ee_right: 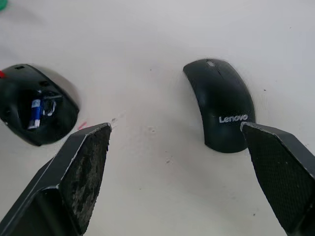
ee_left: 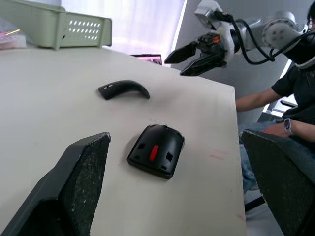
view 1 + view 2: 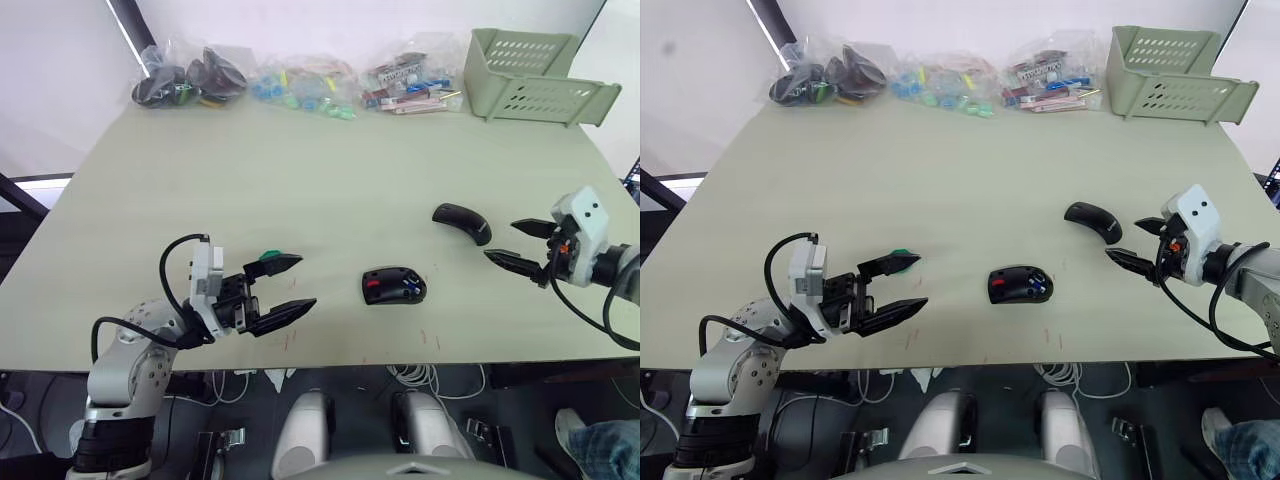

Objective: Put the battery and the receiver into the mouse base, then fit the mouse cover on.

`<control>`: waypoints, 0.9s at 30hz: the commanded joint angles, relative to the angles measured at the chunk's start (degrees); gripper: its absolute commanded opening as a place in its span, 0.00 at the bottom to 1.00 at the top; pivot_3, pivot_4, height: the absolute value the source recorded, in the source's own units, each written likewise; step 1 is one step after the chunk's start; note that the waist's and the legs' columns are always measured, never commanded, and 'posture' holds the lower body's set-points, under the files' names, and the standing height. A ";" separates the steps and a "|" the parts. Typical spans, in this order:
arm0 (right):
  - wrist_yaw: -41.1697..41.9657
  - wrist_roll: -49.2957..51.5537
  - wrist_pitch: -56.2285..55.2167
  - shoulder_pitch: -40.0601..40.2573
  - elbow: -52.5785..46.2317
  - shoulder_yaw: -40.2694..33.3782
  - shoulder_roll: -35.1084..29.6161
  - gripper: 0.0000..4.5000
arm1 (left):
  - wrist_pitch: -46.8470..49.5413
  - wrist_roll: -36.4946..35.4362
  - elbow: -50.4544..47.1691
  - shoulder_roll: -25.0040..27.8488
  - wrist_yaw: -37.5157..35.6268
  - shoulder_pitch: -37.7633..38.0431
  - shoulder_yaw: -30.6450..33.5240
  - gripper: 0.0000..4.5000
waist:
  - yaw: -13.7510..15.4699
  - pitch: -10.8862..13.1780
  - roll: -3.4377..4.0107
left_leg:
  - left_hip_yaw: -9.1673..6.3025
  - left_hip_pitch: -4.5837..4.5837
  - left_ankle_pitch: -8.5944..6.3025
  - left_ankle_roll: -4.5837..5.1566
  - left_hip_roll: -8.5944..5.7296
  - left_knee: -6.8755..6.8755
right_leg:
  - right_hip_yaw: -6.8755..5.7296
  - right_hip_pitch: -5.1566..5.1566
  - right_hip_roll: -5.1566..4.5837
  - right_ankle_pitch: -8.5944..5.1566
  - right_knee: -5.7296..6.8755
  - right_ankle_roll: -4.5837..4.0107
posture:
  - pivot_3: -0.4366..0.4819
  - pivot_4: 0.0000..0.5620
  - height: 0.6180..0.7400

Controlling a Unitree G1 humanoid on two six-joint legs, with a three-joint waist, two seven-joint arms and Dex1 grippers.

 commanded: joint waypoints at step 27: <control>17.60 -26.10 -22.64 -38.09 58.49 16.51 12.97 0.98 | 3.09 -6.72 -16.48 2.37 13.41 4.72 0.70 1.00 | -0.09 0.26 0.29 | 0.02 -0.07 0.00 -0.01 -0.01 -0.09 | 0.09 -0.16 0.14 0.02 0.04 -0.08 | 0.48 0.27 1.00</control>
